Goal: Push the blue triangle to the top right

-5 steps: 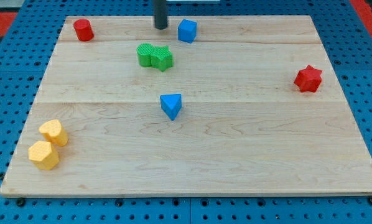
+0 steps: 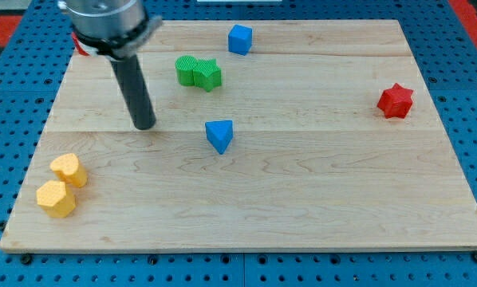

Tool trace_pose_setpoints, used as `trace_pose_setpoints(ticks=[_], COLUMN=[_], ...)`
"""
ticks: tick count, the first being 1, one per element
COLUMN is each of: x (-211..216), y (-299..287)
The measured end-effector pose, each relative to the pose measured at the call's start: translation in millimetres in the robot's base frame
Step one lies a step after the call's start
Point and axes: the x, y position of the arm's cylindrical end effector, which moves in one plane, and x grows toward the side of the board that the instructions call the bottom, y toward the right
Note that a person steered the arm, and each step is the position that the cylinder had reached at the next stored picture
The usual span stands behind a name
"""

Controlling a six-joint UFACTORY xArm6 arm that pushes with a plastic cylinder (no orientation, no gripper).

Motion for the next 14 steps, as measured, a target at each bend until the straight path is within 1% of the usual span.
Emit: trace_pose_setpoints(ticks=[1,3,4,5,6,7,8,9,10,11,12,13,14], x=[18.2,4.9,34.8,41.2,34.7,-30.1,-65.8,-8.5,20.4,-32.4,-85.5,-107.5,-94.4], y=[41.9,126.8,106.5,133.8,176.6,179.0,174.8,178.8,151.5,136.3,142.8,152.5,190.4])
